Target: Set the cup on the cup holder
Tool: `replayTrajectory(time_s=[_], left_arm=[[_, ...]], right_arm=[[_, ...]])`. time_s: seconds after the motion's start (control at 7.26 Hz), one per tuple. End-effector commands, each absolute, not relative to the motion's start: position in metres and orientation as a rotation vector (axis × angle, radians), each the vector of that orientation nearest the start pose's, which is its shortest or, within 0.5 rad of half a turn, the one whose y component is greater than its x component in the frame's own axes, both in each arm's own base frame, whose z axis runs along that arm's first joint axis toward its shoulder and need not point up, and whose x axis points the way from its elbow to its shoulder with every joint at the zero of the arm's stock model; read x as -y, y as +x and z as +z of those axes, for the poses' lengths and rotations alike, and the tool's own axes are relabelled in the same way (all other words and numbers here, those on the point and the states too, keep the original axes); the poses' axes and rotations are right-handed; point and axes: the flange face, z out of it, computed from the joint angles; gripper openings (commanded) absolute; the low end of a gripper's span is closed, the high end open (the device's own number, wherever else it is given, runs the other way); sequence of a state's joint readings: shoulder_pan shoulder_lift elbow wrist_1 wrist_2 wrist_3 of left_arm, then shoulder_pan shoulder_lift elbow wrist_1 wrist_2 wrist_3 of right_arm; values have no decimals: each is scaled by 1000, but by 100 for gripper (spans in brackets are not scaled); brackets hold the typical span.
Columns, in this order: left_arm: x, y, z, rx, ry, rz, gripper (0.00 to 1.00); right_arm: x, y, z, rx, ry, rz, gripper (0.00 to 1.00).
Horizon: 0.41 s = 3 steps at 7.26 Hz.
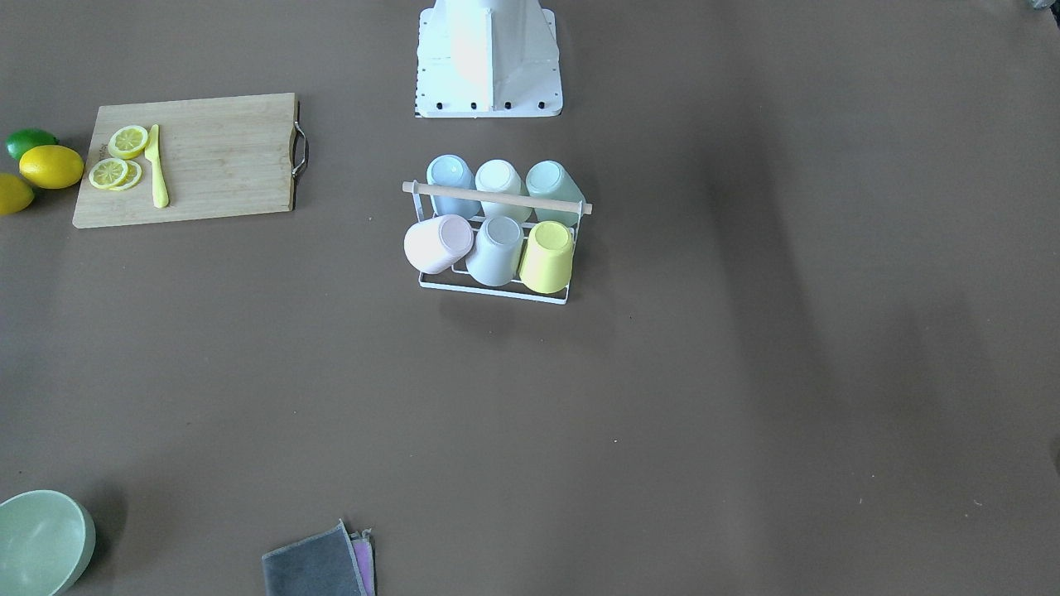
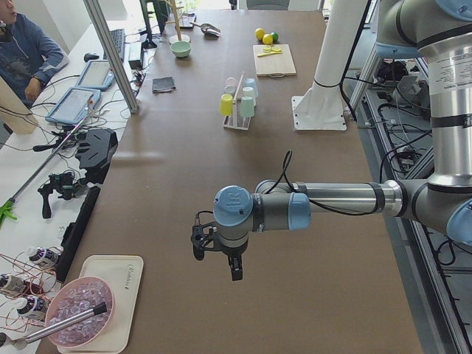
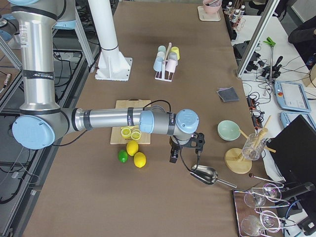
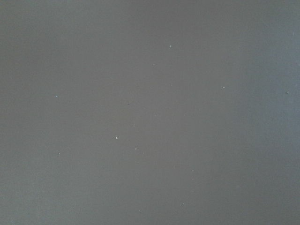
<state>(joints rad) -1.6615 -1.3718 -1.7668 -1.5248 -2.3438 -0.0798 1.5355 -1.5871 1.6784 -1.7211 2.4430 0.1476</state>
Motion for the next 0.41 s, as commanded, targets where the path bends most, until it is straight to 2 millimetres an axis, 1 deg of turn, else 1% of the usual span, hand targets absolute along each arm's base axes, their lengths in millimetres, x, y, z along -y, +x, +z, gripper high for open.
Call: replayTrajectory(time_s=[0.0, 0.28], left_arm=[[399, -103, 657, -742, -39, -179, 98], [401, -103, 656, -742, -36, -178, 98]], right_arm=[[482, 39, 623, 863, -138, 132, 100], [481, 39, 625, 861, -142, 133, 100]])
